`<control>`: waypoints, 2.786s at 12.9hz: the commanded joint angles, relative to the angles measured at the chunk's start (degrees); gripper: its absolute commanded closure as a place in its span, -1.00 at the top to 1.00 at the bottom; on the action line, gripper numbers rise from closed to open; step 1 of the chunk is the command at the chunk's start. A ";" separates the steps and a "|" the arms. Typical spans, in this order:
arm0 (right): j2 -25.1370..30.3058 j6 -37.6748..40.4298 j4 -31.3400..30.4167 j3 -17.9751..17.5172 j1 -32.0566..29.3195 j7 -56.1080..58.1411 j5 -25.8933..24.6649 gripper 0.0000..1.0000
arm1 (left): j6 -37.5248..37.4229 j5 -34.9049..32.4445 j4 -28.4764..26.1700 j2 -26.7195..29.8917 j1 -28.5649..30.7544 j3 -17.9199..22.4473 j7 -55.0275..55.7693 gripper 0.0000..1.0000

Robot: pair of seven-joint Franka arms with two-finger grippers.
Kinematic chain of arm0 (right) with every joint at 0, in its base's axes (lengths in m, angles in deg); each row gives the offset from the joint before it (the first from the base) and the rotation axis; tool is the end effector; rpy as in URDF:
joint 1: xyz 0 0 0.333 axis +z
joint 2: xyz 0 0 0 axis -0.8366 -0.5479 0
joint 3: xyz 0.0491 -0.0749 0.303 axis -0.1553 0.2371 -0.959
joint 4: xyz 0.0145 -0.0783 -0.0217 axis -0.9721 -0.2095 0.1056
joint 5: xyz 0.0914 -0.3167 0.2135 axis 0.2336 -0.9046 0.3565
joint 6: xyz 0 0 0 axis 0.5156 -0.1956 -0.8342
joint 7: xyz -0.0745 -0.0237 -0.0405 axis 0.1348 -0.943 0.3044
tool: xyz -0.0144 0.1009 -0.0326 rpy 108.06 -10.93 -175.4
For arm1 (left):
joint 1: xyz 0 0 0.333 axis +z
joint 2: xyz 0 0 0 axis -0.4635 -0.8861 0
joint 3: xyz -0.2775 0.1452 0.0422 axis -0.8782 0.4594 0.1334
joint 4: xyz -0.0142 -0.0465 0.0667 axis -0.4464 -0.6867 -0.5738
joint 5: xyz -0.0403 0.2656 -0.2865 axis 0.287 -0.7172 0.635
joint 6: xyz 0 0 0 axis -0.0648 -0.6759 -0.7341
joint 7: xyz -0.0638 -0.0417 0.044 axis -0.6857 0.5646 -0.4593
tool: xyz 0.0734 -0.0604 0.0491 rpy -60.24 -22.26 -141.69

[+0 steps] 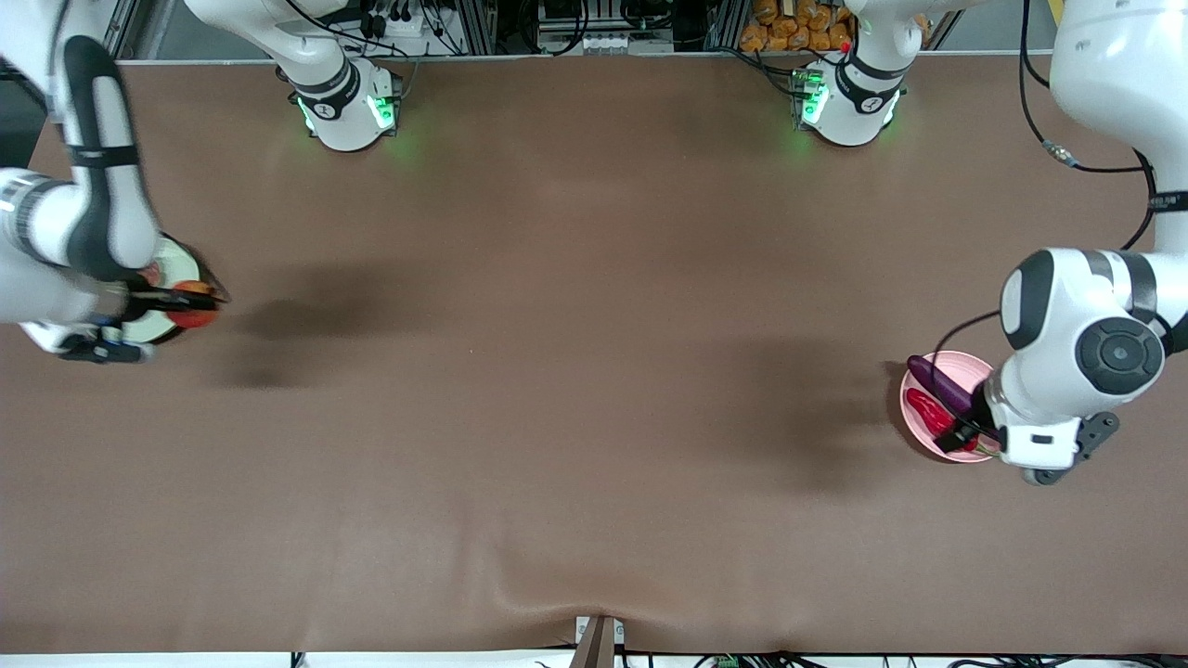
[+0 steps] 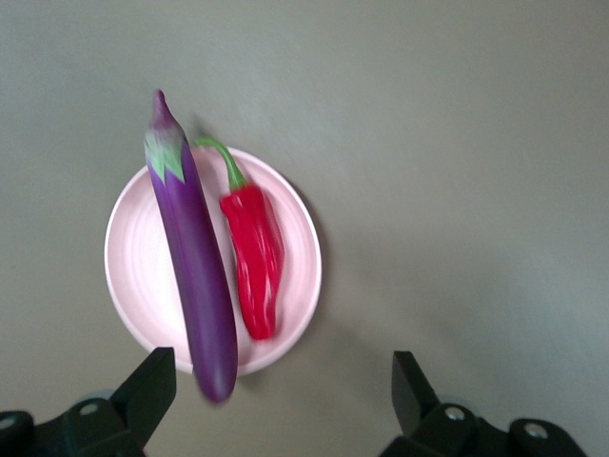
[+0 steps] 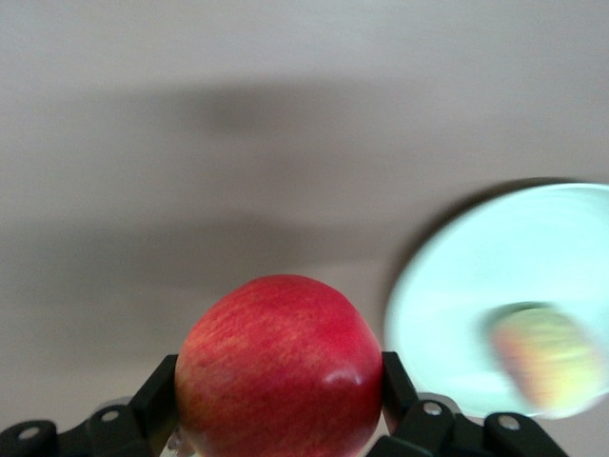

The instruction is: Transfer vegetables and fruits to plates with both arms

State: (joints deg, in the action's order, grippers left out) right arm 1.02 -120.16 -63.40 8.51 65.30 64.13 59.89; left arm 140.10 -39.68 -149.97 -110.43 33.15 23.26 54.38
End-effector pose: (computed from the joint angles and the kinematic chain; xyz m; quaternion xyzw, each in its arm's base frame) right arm 0.5155 -0.1975 0.3066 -0.9882 0.0001 0.1525 0.0157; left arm 0.6790 -0.0417 0.3595 -0.9551 -0.2850 -0.0041 0.0809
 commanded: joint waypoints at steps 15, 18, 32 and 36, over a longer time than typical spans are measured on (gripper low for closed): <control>-11.88 12.32 18.40 0.90 -6.24 16.11 2.92 1.00 | -14.62 1.54 -0.94 9.38 0.80 -5.28 -13.73 1.00; -10.40 26.07 27.38 0.99 -2.21 15.86 2.40 1.00 | -14.53 1.63 -0.94 9.56 0.88 -5.28 -13.73 1.00; 1.37 33.49 36.12 -17.45 2.90 -28.14 6.71 1.00 | -19.78 6.90 -1.21 18.42 2.29 -5.28 -26.62 1.00; 15.77 23.50 19.10 -21.59 0.35 -29.15 6.44 1.00 | -26.29 9.89 -1.73 24.48 3.34 -7.65 -31.29 1.00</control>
State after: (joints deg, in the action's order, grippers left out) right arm 6.35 -90.83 -31.59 -10.47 67.98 35.94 66.52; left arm 116.09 -31.42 -150.03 -89.50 34.99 17.11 25.94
